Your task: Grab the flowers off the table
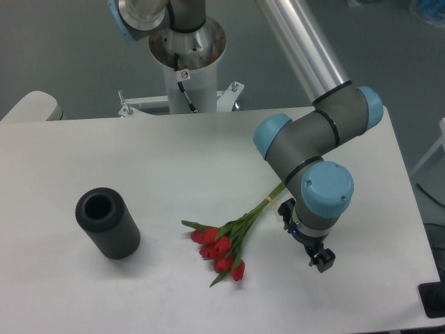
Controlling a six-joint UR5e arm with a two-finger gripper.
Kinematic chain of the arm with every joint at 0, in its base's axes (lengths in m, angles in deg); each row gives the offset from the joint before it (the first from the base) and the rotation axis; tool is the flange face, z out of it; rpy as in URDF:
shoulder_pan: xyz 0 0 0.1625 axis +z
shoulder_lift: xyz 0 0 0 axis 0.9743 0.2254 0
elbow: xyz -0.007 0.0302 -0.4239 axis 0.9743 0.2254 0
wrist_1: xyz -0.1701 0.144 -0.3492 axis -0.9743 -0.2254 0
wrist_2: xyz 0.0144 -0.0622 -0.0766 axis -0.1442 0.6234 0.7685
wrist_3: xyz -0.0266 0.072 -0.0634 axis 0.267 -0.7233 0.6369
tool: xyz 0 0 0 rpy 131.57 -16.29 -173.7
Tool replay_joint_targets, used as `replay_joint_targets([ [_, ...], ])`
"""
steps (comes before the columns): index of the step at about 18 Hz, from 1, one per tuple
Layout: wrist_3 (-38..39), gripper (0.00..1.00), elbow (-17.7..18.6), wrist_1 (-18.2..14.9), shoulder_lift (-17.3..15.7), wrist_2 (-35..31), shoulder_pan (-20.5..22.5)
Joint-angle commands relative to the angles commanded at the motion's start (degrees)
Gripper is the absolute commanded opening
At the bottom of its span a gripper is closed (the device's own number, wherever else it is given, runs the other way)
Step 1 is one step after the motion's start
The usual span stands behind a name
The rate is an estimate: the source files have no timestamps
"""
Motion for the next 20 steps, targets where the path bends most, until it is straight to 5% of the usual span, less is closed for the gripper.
replay_joint_targets([
  [20, 0.1, 1.0, 0.3, -0.7, -0.8, 0.1, 0.6],
])
